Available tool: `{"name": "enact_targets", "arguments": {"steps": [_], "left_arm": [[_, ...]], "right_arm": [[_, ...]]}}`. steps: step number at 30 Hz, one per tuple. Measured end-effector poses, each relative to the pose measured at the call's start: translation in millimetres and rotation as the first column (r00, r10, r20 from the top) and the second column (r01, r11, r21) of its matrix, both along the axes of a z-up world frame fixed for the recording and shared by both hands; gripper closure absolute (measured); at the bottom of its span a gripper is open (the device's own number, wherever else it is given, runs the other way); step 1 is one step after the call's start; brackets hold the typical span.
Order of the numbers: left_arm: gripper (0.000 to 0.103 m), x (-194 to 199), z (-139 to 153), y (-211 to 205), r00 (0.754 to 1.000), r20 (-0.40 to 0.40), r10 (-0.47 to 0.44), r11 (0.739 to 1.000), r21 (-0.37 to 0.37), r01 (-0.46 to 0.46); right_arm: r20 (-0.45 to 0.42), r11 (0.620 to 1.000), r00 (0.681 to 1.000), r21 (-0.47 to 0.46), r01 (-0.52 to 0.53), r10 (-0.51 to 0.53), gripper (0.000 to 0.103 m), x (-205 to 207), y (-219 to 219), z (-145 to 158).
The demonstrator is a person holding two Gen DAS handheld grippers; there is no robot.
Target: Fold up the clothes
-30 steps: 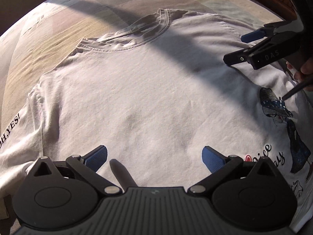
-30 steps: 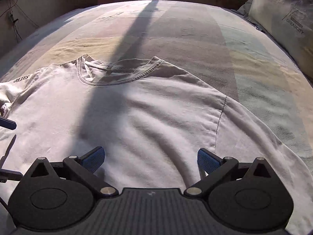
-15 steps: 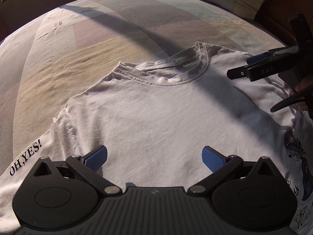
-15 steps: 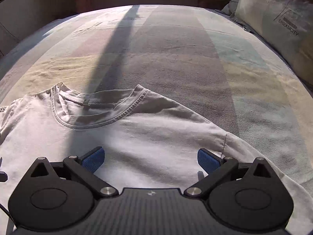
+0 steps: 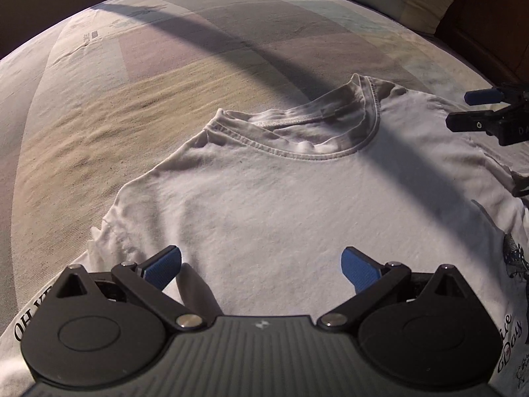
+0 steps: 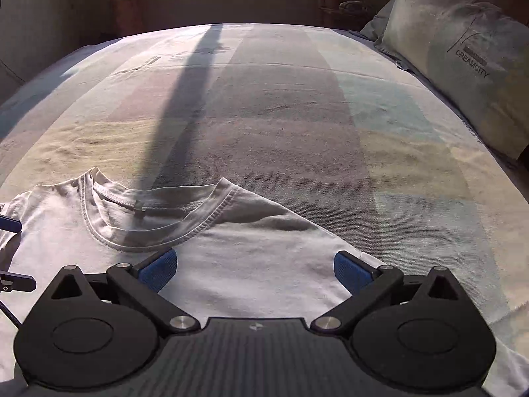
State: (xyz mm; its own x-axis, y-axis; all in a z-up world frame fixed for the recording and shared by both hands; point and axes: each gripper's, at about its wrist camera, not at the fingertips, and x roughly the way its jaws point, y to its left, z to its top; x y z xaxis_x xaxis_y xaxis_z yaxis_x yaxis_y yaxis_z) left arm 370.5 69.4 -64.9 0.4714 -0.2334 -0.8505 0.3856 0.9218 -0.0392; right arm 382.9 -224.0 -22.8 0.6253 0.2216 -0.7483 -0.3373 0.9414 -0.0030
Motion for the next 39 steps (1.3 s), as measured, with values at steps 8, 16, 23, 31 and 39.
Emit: {"name": "enact_targets", "arguments": {"steps": [8, 16, 23, 31, 39], "left_arm": [[0.001, -33.9, 6.5, -26.6, 0.998, 0.039, -0.044, 0.999, -0.017, 0.045], [0.001, -58.7, 0.1, -50.2, 0.996, -0.011, -0.084, 0.996, 0.012, 0.084], [0.001, -78.3, 6.6, -62.3, 0.997, -0.019, -0.074, 0.997, 0.036, 0.075], [0.001, -91.0, 17.6, -79.9, 0.997, -0.019, -0.077, 0.995, 0.054, 0.078], [0.001, -114.9, 13.0, -90.0, 0.995, -0.071, -0.077, 0.994, 0.073, 0.082]], "right_arm": [[-0.104, 0.999, 0.994, -0.037, 0.007, -0.011, 0.0, -131.7, -7.6, -24.8], [-0.152, 0.995, 0.984, -0.011, -0.1, 0.097, 0.0, -176.0, -44.2, -46.5], [-0.275, 0.984, 0.955, -0.102, -0.145, 0.113, 0.0, -212.4, -58.4, -30.3], [-0.177, 0.922, 0.91, -0.022, -0.385, 0.376, 0.0, -200.8, -17.5, -37.3], [-0.3, 0.877, 0.853, -0.091, -0.471, 0.427, 0.0, -274.6, -94.8, -33.2]]}}
